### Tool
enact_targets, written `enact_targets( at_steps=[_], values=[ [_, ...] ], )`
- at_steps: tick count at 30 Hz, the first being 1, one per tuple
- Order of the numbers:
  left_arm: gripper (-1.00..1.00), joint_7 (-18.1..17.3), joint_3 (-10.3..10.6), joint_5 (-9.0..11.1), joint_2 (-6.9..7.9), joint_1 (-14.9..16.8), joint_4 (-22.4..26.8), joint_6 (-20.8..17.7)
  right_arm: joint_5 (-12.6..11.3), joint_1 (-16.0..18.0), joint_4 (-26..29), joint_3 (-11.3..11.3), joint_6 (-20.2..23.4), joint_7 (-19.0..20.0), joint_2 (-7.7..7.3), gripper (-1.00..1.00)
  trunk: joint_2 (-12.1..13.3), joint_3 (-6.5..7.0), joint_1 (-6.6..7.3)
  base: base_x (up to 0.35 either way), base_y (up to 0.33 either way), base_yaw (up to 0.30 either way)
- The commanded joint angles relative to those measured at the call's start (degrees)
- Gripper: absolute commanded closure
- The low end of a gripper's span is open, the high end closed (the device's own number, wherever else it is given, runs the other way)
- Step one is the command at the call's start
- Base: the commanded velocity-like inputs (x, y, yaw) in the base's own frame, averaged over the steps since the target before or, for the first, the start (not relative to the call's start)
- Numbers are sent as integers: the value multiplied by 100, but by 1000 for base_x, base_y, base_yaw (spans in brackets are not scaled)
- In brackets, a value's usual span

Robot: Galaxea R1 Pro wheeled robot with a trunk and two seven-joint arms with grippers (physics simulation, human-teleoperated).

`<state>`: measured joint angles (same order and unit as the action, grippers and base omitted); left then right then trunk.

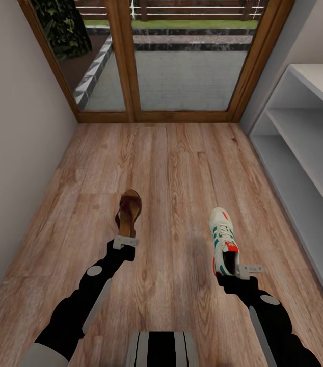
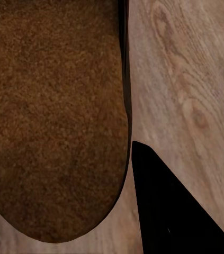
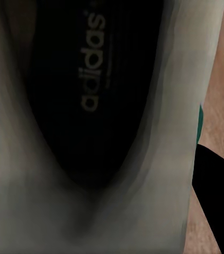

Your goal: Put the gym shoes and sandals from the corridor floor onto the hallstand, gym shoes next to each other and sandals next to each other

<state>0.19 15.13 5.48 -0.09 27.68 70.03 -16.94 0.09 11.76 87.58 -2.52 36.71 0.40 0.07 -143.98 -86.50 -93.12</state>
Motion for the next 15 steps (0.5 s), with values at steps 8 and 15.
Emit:
enact_targets(
  at_steps=[8, 15],
  values=[
    [100, -10, -1, 41, 0, 1, 5, -37, 8, 1, 7, 23, 29, 4, 1, 100, 10, 209, 21, 0, 0, -139],
    [100, -10, -3, 41, 0, 1, 8, -37, 6, 1, 6, 24, 30, 4, 1, 100, 19, 423, 39, 0, 0, -159]
  ],
)
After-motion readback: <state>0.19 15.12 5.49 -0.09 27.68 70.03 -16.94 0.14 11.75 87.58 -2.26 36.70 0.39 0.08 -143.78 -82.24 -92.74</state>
